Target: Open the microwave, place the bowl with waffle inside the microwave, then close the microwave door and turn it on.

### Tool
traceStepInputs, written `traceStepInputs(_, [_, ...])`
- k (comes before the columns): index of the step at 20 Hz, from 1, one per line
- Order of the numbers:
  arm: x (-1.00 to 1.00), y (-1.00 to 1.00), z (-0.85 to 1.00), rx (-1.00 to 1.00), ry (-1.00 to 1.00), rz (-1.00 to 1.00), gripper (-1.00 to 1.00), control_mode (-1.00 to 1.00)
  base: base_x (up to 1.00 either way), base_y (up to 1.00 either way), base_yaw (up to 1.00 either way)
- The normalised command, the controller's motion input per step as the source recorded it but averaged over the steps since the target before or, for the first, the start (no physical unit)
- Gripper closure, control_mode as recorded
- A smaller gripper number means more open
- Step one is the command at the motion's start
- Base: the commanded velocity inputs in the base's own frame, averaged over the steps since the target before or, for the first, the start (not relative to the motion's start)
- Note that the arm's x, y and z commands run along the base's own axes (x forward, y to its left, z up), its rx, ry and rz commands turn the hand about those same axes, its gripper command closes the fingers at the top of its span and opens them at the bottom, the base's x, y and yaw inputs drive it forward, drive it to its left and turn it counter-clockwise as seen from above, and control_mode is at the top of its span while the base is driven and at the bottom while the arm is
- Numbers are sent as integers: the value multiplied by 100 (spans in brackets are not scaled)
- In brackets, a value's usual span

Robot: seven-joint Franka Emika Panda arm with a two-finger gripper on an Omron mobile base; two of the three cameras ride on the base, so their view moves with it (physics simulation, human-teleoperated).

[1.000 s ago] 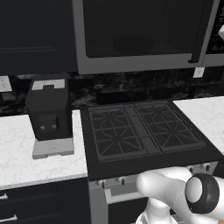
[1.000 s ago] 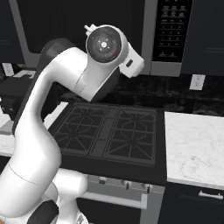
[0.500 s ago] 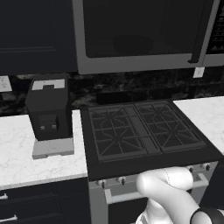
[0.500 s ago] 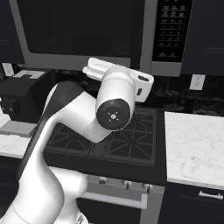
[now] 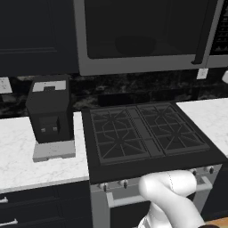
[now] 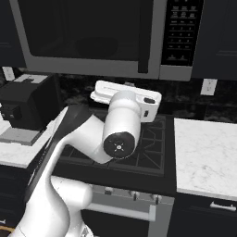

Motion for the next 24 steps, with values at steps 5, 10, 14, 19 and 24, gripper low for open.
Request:
traceStepInputs(5, [4, -20, -7, -6, -4, 1, 100, -100, 0, 0, 0])
traceStepInputs(10, [16, -18, -1, -1, 0, 1, 100, -100, 0, 0, 0])
traceStepInputs(14, [9, -22, 0, 0, 0, 4, 100, -100, 0, 0, 0])
traceStepInputs(19, [9, -45, 3, 0, 4, 1, 100, -100, 0, 0, 0])
traceStepInputs(24, [1, -17, 28, 0, 9, 0, 100, -100, 0, 0, 0])
